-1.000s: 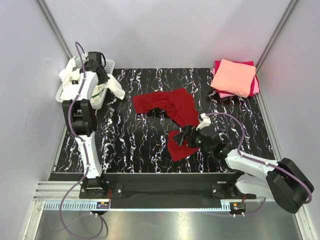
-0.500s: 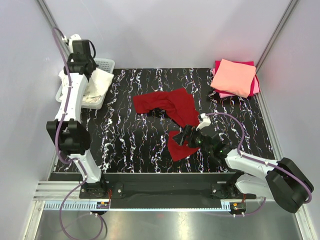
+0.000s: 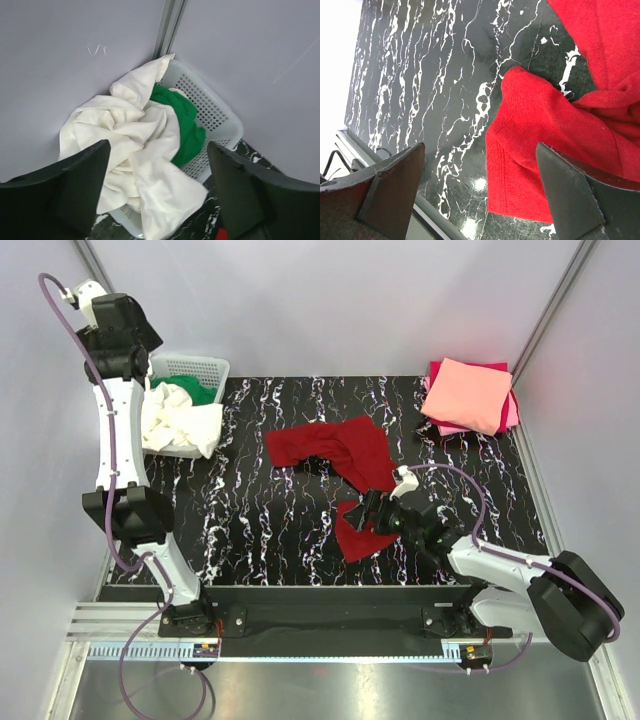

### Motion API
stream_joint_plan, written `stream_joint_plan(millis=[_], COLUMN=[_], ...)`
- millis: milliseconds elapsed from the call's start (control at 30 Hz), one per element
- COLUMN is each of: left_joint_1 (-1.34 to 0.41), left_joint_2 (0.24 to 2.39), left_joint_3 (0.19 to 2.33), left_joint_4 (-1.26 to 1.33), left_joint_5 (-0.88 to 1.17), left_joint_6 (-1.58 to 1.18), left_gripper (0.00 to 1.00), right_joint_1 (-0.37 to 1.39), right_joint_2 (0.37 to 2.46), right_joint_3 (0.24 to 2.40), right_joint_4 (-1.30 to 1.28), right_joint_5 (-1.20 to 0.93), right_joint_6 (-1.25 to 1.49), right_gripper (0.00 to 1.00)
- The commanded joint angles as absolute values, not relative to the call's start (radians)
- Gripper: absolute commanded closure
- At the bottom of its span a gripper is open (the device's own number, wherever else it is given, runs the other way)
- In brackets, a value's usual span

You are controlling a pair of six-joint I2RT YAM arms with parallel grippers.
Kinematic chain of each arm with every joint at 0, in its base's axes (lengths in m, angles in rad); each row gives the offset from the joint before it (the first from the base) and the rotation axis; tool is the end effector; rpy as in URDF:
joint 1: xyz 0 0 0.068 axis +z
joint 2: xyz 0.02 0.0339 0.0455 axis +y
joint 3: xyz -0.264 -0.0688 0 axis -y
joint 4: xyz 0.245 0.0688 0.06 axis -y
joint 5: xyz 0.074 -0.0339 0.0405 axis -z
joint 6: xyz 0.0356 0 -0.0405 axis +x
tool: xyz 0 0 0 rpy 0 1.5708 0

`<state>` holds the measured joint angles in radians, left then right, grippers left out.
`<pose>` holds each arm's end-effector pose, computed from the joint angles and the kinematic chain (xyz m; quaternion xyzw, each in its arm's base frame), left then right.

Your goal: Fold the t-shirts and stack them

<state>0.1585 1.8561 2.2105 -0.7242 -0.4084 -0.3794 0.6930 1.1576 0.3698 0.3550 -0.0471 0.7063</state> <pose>0.3954 0.0775 0.4696 -0.3251 0.7484 0.1053 0.5684 0.1750 0.1475 0.1780 -0.0071 0.8423 0.3620 0.3993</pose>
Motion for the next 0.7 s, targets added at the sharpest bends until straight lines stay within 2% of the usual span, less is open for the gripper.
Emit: stream_joint_plan(millis=[0,33,233,333,400,433,467,500,533,567,600,667], left_joint_1=[0.155,0.152,0.115,0.054,-0.039,-0.088,-0.194,-0.245,-0.291,-0.348,-0.357,-0.356], left_joint_2=[1.830,1.815,1.688,1.588,1.533,1.478,1.448,1.419,1.378,1.365,1.353,1.359], left_joint_3=[2.182,2.165,1.936,1.771,1.683,1.648,1.606,1.495,1.427,1.358,1.228,1.102], left_joint_4=[-0.686,-0.677,-0.515,-0.416,-0.372,-0.288,-0.220,-0.134,0.093,0.201,0.286,0.525], left_joint_5=[-0.400,-0.435,-0.407,-0.303,-0.337,-0.451,-0.522,-0.587,-0.679,-0.686,-0.631,-0.569], left_joint_6=[-0.348,-0.345,-0.261,-0.128,-0.007,0.083,0.289,0.416,0.554,0.864,1.009,1.299], left_gripper=[0.04,0.01,0.01,0.01,0.01,0.01,0.01,0.01,0.01,0.01,0.01,0.01], right_joint_1=[0.693,0.692,0.692,0.693,0.693,0.693,0.692,0.693,0.693,0.693,0.693,0.695], right_joint_2=[1.181,1.190,1.192,1.189,1.187,1.187,1.187,1.186,1.186,1.187,1.189,1.189], right_joint_3=[0.423,0.429,0.430,0.426,0.426,0.426,0.426,0.425,0.426,0.425,0.428,0.431], right_joint_4=[0.403,0.403,0.405,0.408,0.408,0.407,0.407,0.405,0.405,0.405,0.403,0.400], right_joint_5=[-0.067,-0.071,-0.078,-0.077,-0.080,-0.081,-0.083,-0.083,-0.084,-0.084,-0.089,-0.089], right_joint_6=[0.683,0.681,0.681,0.681,0.681,0.680,0.680,0.678,0.678,0.678,0.678,0.676], right_gripper=[0.00,0.00,0.00,0.00,0.00,0.00,0.00,0.00,0.00,0.00,0.00,0.00])
